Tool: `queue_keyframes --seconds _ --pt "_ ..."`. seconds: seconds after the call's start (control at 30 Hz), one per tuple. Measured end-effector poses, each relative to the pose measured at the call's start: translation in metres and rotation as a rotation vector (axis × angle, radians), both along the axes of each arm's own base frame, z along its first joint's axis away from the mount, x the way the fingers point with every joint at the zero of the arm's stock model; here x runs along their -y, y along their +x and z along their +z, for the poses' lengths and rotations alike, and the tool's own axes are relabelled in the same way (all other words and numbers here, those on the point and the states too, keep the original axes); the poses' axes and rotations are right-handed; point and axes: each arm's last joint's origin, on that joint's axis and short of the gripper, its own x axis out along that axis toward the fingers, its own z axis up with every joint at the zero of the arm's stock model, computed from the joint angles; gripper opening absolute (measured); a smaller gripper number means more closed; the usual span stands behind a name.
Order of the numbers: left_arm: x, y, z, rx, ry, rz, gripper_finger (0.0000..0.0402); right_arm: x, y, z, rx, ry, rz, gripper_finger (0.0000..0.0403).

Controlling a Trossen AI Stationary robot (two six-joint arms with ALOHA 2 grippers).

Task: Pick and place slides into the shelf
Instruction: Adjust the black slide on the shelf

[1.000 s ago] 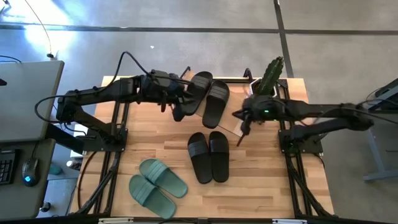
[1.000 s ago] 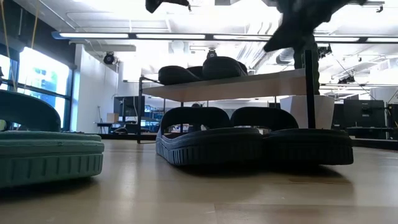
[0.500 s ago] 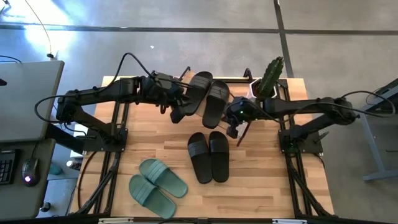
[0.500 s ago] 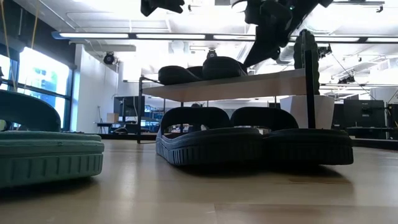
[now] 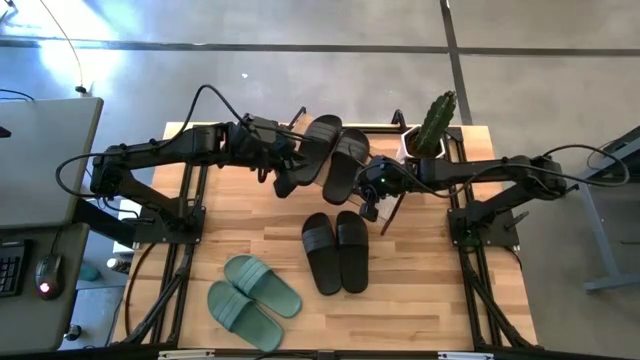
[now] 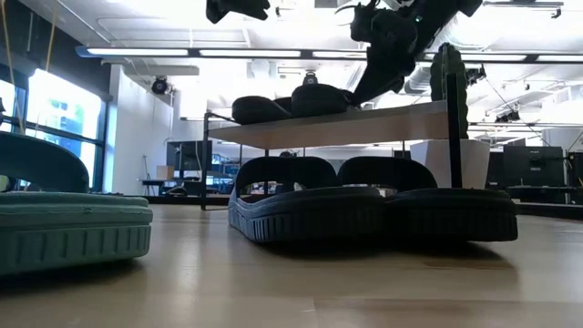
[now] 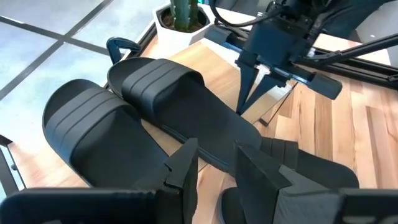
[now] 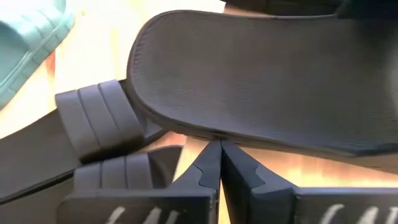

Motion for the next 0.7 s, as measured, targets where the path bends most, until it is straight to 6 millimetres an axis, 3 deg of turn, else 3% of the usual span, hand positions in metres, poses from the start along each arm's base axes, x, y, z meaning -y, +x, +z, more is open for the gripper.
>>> queue_keyframes --seconds 0.7 --pt "0.0 0.0 0.0 0.004 -0.009 0.006 0.0088 0.024 -0.002 0.002 0.027 0.024 -0.019 0.0"
